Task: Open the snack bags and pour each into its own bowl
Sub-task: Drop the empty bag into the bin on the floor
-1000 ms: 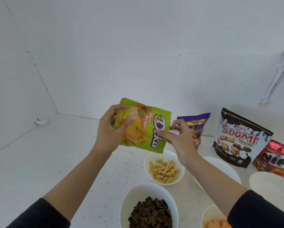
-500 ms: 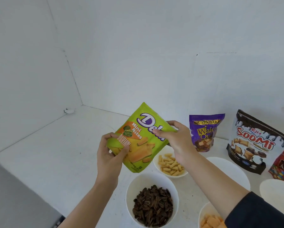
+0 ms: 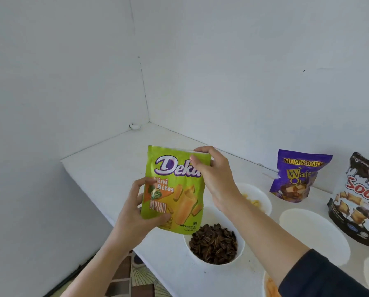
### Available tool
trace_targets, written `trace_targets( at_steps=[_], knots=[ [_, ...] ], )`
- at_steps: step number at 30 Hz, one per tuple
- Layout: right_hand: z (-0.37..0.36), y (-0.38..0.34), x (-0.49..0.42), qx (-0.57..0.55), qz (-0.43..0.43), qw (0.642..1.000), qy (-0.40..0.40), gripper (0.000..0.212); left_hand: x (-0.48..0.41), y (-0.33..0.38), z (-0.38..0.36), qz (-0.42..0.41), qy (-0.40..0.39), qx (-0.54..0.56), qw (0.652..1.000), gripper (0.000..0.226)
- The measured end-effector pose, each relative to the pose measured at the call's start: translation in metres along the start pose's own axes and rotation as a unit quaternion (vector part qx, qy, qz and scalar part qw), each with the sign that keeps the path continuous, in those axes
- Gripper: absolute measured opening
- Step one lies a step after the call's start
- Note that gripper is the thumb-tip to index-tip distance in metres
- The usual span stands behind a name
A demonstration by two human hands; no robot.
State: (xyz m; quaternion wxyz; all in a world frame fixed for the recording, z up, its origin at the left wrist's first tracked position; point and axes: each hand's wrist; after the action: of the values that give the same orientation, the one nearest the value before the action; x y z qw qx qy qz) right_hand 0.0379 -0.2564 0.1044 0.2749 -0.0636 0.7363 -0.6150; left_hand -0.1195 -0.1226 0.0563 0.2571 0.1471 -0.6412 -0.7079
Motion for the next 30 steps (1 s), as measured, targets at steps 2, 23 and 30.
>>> trace_targets(
  at_steps=[2, 23, 30],
  knots=[
    [-0.021, 0.0, 0.01, 0.029, 0.01, 0.998, -0.057, 0.006, 0.012, -0.003, 0.021, 0.001, 0.007, -0.025, 1.0, 0.082],
    [-0.354, 0.093, 0.184, 0.125, 0.014, 0.908, -0.399, 0.009, 0.159, -0.132, 0.344, 0.16, 0.283, -0.202, 0.924, 0.033],
    [-0.376, 0.17, 0.23, 0.159, -0.026, 0.887, -0.432, 0.011, 0.17, -0.217, 0.356, 0.233, 0.266, -0.177, 0.918, 0.023]
  ],
)
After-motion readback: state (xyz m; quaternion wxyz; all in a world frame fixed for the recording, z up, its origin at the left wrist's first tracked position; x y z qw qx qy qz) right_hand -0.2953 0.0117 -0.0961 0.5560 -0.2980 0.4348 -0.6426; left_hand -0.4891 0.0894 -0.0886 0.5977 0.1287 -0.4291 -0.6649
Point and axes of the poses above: each hand's wrist, its own x-axis away from the middle knuckle, its own z-axis out of the back of the hand, y = z × x, and after that the axes turned 12 degrees about z, right-handed
